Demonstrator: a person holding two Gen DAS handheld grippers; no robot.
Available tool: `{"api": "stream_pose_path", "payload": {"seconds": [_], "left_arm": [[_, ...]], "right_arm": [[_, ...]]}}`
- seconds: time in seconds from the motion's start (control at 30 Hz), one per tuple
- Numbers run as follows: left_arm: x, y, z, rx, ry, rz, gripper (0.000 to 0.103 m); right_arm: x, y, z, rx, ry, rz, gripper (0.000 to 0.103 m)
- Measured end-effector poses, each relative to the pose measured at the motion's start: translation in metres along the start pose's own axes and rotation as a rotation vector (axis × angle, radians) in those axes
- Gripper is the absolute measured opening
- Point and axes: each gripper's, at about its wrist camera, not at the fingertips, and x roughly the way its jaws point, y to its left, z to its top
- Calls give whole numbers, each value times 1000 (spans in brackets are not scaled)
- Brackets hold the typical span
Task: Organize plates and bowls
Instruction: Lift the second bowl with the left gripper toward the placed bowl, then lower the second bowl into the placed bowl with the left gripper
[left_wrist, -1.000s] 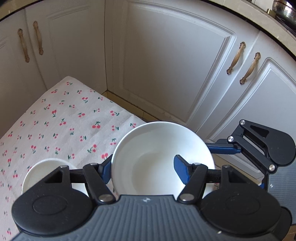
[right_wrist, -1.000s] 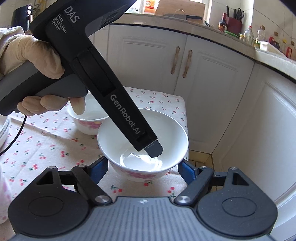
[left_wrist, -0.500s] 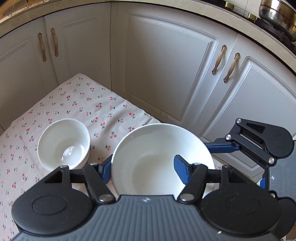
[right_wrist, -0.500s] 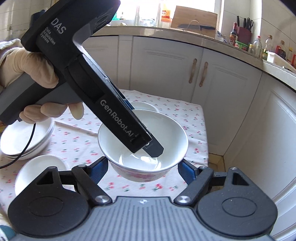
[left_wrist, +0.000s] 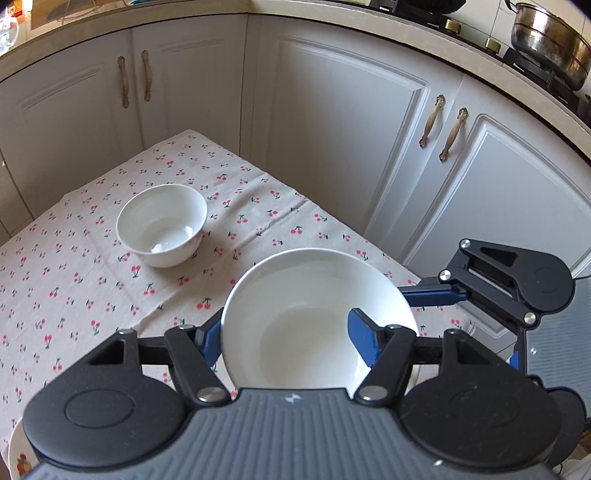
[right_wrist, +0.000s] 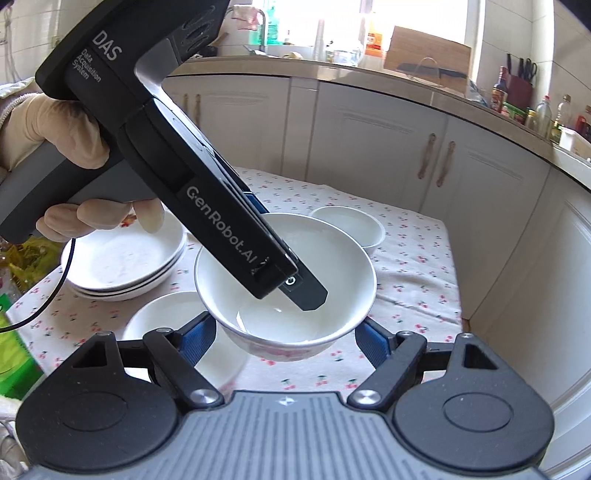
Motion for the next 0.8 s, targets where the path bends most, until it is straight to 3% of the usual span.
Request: {"api": "stream_pose_path", "payload": {"seconds": [0.8], "left_arm": [[-17,18,-62,-32,-5,34,70]], "right_arm": [[14,60,-10,-41,56,58,86]]}}
